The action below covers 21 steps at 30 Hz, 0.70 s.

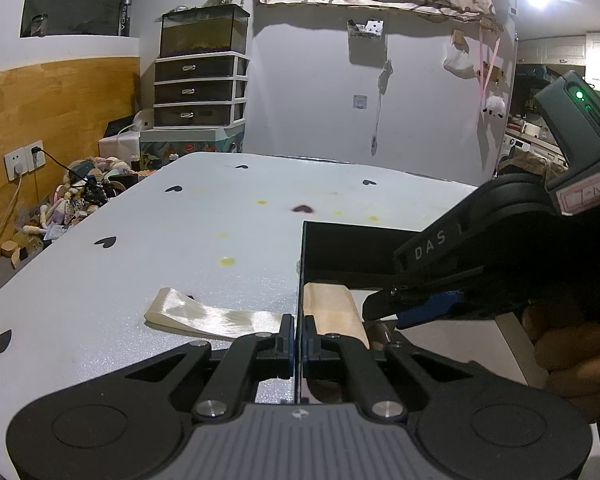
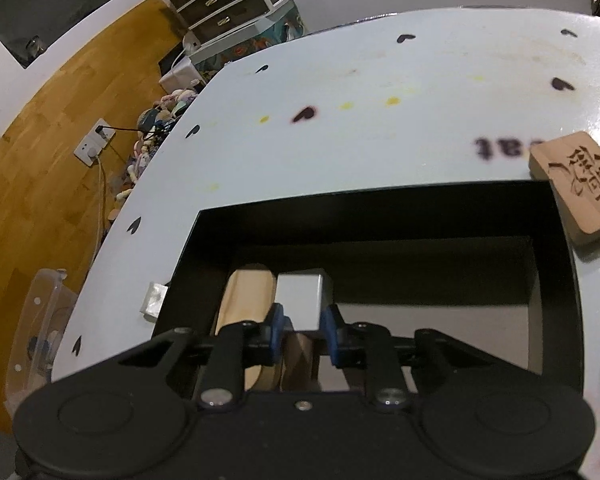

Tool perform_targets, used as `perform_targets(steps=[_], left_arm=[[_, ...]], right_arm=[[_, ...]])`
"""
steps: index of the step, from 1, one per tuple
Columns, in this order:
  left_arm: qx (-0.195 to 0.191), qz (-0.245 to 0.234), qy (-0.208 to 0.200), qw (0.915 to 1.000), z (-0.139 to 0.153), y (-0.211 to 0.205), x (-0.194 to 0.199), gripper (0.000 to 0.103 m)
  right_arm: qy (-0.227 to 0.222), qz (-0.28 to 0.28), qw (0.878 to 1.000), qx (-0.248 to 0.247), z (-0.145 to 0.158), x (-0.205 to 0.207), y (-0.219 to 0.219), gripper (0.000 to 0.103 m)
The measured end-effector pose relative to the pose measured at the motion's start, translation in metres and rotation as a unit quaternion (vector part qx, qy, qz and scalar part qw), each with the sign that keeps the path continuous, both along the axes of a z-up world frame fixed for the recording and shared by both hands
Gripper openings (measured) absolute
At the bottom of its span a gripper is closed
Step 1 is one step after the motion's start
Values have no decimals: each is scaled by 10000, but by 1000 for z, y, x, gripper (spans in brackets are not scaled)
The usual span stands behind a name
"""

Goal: Organize rigid objects
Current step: 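Lower the wooden stick into the black box beside the brush and open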

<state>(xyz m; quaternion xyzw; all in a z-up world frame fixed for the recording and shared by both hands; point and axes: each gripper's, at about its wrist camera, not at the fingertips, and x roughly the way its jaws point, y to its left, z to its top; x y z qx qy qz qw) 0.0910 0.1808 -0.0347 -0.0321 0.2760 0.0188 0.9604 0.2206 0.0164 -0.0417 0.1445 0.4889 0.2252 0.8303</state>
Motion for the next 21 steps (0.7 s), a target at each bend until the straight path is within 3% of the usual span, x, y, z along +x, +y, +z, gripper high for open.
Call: perform_targets(steps=[7, 11, 18, 21], left_arm=[[-10, 4, 23, 10000, 1, 0, 0, 2], [-16, 5, 22, 10000, 1, 0, 0, 2], [-14, 16, 37, 10000, 1, 0, 0, 2], [-9, 18, 37, 10000, 1, 0, 0, 2]], right_arm=[[-364, 135, 9991, -141, 16, -16, -7, 37], [-822, 184, 9954, -450, 28, -30, -12, 56], [-1636, 327, 9849, -461, 49, -60, -31, 94], [-2006, 364, 9774, -556, 55, -73, -36, 98]])
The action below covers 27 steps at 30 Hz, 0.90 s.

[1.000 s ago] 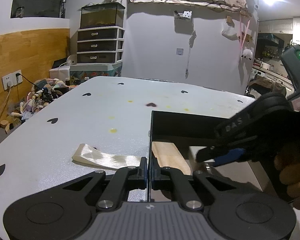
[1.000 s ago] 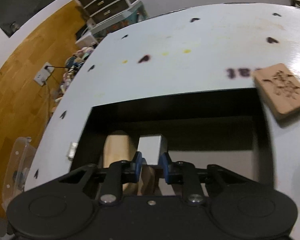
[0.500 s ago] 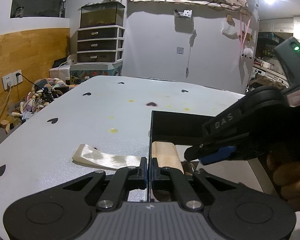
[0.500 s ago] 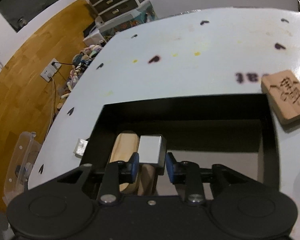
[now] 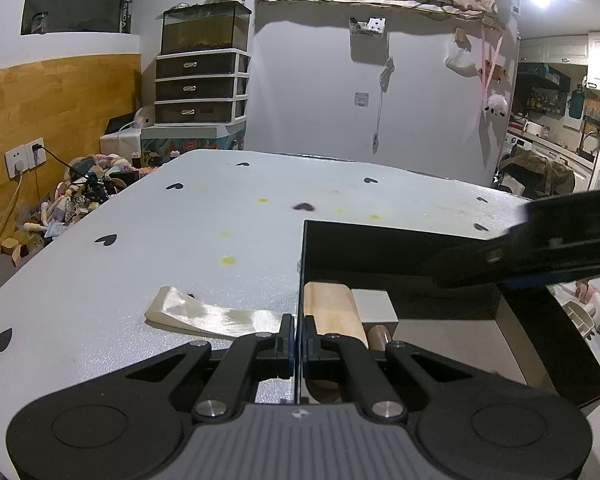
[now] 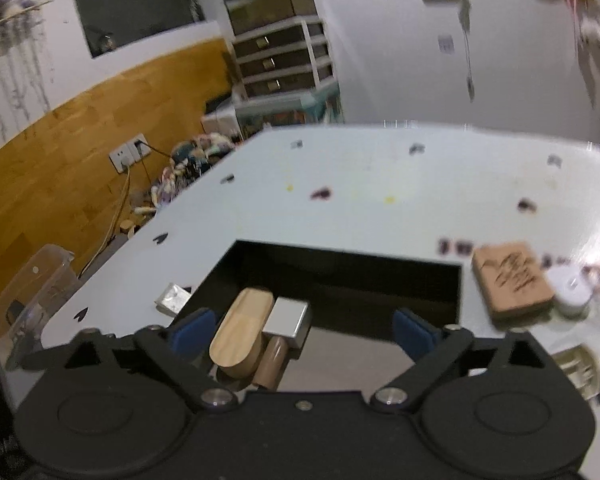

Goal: Organize rigid objects
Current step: 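Grasp the beige plastic holder with the right tool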

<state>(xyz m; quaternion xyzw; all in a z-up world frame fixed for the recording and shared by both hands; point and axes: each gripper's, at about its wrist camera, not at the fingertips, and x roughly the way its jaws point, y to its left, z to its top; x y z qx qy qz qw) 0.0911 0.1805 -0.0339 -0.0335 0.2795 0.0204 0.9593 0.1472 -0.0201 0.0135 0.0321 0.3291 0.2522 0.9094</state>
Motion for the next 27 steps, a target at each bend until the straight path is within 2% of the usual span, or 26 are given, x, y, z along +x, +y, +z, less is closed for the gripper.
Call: perform_targets(steps=[12, 20, 27], left_arm=[[55, 59, 31, 10000, 0, -2, 0, 2], [107, 103, 43, 9999, 2, -5, 0, 3], [156, 137, 46, 9998, 2, -7, -1, 3]], right_arm=[[-588, -134, 9981, -124, -2, -32, -46, 100], [-766, -693, 9940, -361, -21, -43, -99, 100], [-775, -915, 9899, -751, -47, -45, -130, 100]])
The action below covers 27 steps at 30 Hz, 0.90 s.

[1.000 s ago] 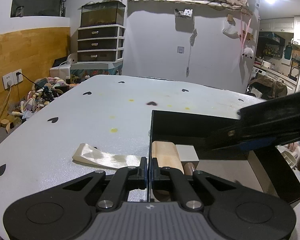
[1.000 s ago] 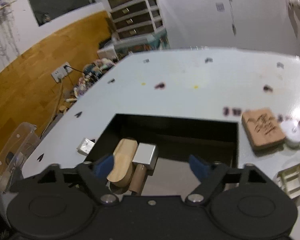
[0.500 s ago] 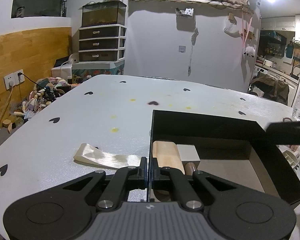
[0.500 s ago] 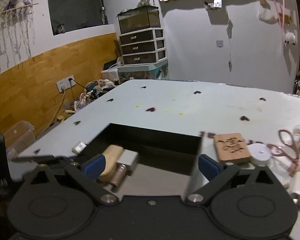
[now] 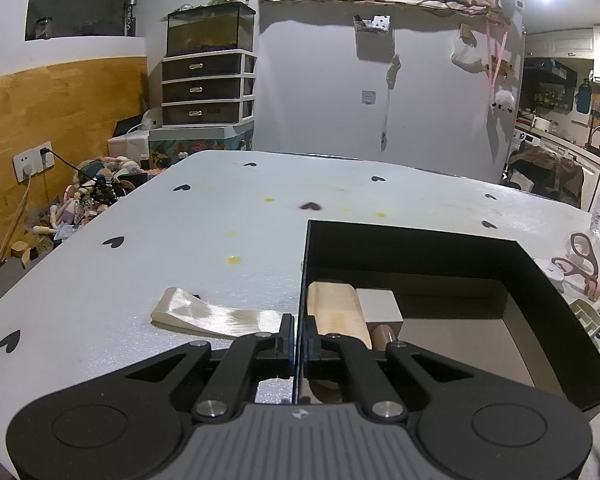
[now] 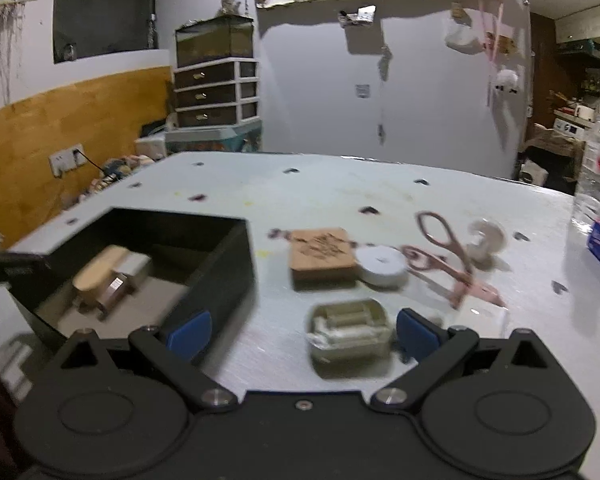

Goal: Organize rigid objects
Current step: 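Grasp the beige plastic holder with the right tool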

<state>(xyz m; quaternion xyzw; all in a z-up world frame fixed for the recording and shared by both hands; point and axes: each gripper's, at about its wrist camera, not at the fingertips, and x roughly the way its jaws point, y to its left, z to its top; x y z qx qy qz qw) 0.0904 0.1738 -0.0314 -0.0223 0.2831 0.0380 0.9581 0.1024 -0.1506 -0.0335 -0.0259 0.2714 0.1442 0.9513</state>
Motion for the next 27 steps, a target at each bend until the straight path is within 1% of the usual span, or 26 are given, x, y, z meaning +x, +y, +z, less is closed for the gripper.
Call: perform_targets(steps=[4, 7, 11, 14, 17, 22, 26, 27], left_arm=[[15, 18, -9, 10000, 0, -1, -1, 3], [17, 21, -8, 10000, 0, -1, 0, 4], [20, 21, -8, 10000, 0, -1, -1, 4], [24, 16, -5, 10000, 0, -1, -1, 4], [23, 18, -4, 10000, 0, -1, -1, 4], [17, 19, -9, 10000, 0, -1, -1, 4], [7, 15, -9, 10000, 0, 0, -1, 4], [7, 14, -9, 10000, 0, 0, -1, 4]], right_arm=[[62, -43, 9998, -159, -11, 10, -12, 100], [116, -62, 9998, -171, -15, 20, -18, 95], [228, 79, 9996, -164, -21, 33, -17, 94], [379, 53, 9991, -154, -25, 41, -12, 92], [522, -117, 9984, -186, -28, 47, -3, 89], [602, -596, 9951, -512, -37, 55, 13, 84], [670, -741, 9943, -359, -38, 59, 12, 81], [667, -777, 9942, -343, -38, 60, 11, 78]])
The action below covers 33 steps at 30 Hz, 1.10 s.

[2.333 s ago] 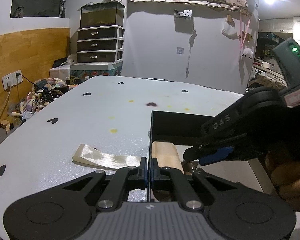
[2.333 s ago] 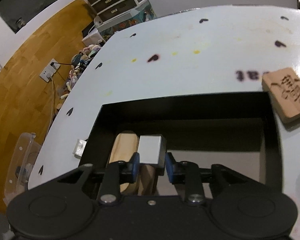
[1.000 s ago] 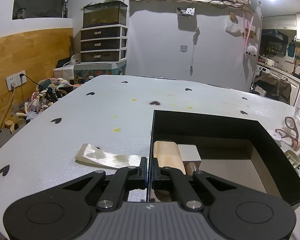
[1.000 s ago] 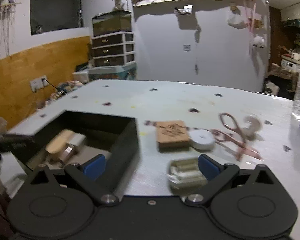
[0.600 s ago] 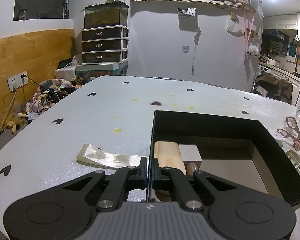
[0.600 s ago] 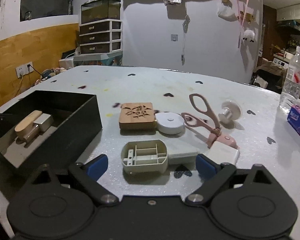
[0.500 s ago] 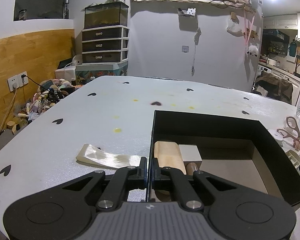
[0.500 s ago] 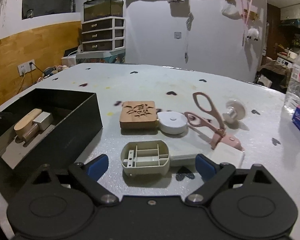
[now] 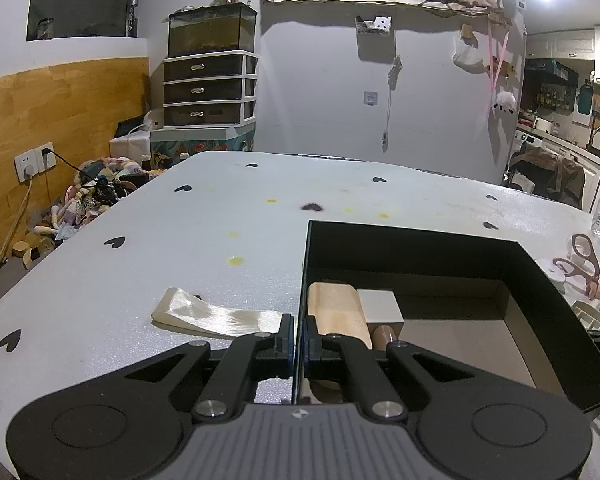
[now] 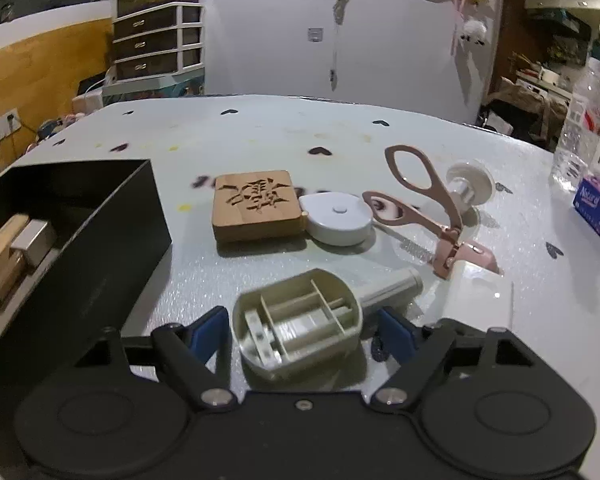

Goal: Organize rigid objects
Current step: 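Grasp the beige plastic holder with the right tool, then place the beige plastic holder into the black box and open the right tool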

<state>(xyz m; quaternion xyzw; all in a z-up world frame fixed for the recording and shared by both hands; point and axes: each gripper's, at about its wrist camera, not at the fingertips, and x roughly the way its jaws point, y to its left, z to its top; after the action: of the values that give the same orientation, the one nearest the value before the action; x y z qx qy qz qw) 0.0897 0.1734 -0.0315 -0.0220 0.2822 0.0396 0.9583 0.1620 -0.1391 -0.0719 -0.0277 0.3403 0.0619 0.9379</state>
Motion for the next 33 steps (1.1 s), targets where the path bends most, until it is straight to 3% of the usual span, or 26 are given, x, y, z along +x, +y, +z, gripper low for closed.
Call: perform_targets(steps=[3, 10, 14, 18, 23, 24, 26, 28, 30, 33], left_arm=[[-8, 2, -3, 10000, 0, 0, 0, 3], [-7, 4, -1, 10000, 0, 0, 0, 3], [-6, 2, -2, 10000, 0, 0, 0, 3], [-11, 5, -4, 10000, 0, 0, 0, 3], [-23, 8, -4, 10000, 0, 0, 1, 3], [-21, 6, -4, 10000, 0, 0, 1, 3], [-20, 5, -6, 10000, 0, 0, 1, 3], [-37, -7, -10, 10000, 0, 0, 0, 3], [-64, -18, -22, 10000, 1, 1, 0, 3], [-116, -31, -38, 9999, 1, 2, 1, 3]], right_arm=[[5, 38, 10000, 91, 1, 1, -2, 67], [-55, 60, 10000, 37, 7, -2, -1, 66], [-550, 313, 9974, 331, 42, -19, 1, 66], [-849, 1072, 9882, 693, 76, -38, 20, 65], [-742, 2055, 9736, 660, 87, -45, 63, 66], [-815, 2100, 9736, 377, 87, -46, 75, 65], [-546, 2322, 9704, 384, 83, -37, 89, 50], [-247, 2427, 9688, 442, 80, -28, 99, 49], [-323, 2414, 9697, 173, 78, -24, 111, 49], [-217, 2424, 9698, 182, 76, -17, 118, 49]])
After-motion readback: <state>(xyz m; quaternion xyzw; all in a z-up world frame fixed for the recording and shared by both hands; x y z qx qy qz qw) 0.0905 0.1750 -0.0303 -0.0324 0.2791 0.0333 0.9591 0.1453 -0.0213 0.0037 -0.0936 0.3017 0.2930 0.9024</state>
